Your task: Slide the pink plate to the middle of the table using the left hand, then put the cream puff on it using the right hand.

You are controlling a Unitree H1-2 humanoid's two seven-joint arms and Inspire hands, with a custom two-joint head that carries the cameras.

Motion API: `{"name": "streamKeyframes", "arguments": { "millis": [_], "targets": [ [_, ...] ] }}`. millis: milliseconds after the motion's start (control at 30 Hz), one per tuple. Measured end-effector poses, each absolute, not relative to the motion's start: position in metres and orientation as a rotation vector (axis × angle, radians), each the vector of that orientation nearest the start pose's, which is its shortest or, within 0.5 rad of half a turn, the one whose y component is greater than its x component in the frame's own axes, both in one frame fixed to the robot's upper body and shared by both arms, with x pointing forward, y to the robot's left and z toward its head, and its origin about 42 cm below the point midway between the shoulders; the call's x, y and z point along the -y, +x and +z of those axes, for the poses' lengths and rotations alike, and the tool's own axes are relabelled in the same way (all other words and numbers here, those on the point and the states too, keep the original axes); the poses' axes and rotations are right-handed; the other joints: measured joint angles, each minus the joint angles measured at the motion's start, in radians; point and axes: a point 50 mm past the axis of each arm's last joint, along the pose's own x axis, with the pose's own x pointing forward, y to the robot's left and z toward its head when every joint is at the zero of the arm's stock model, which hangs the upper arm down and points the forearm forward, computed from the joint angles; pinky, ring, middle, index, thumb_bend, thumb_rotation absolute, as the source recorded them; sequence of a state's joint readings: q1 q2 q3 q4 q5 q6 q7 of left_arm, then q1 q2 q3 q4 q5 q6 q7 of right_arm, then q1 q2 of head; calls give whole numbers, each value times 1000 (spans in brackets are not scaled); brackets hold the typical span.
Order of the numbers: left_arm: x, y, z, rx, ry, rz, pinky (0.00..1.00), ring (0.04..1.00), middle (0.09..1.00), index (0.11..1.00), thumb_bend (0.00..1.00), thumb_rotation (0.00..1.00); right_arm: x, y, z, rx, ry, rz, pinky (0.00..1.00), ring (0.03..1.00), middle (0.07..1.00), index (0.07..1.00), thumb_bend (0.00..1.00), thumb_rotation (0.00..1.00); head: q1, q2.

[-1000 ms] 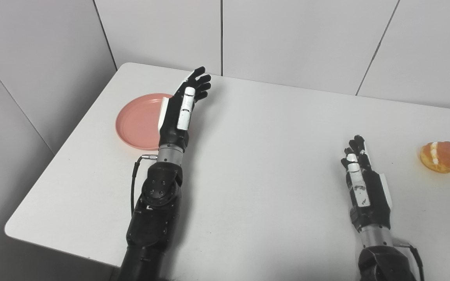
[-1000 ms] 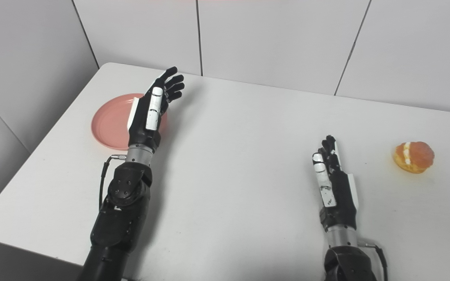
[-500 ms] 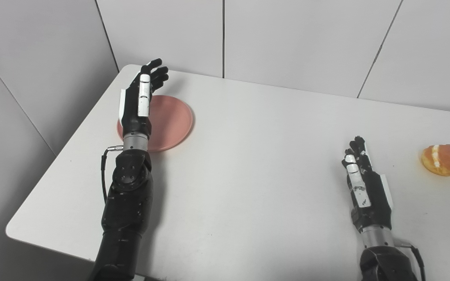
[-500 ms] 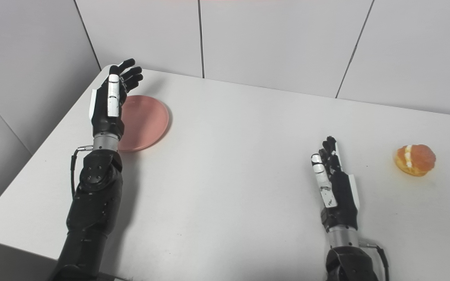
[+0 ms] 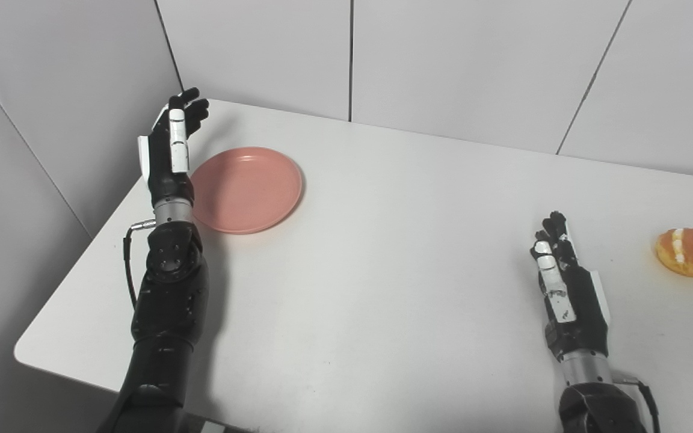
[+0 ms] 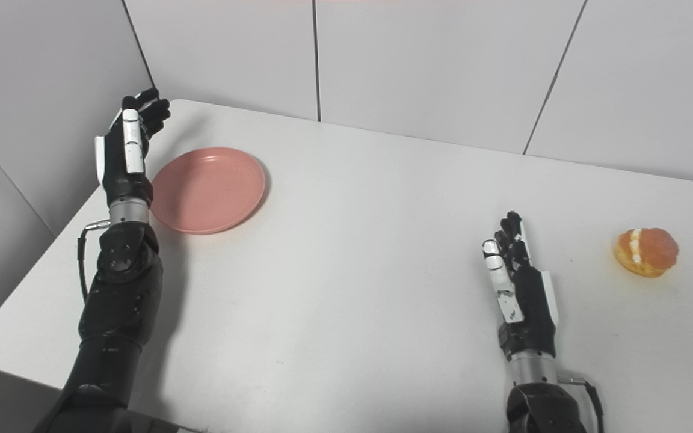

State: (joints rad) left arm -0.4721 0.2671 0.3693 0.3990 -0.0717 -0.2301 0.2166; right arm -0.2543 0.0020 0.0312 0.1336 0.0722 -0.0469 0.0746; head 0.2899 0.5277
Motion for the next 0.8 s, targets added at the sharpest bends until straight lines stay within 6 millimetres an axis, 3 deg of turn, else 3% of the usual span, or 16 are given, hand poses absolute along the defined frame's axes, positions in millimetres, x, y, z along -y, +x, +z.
{"name": "streamKeyframes", "arguments": {
  "millis": [133,433,533,667,800],
  "targets": [
    [-393,411,191,339,29,550,801,747,751,735,692,1000,175,363,141,158,57,178,1000,1000,1000,1000,657,788,0,0],
    [-413,410,175,252,56,566,859,773,771,766,674,1000,176,363,141,159,64,178,1000,995,995,993,650,773,0,2],
    [-414,412,168,224,36,562,882,791,780,778,705,1000,176,363,141,159,69,180,1000,995,996,994,634,775,0,2],
    [-412,414,159,171,0,530,857,811,799,789,647,1000,176,363,142,160,75,181,1000,994,995,992,635,787,0,5],
    [-408,416,158,155,-10,497,836,819,824,819,662,1000,176,363,142,161,72,181,1000,998,996,993,632,789,0,5]
  ]
}}
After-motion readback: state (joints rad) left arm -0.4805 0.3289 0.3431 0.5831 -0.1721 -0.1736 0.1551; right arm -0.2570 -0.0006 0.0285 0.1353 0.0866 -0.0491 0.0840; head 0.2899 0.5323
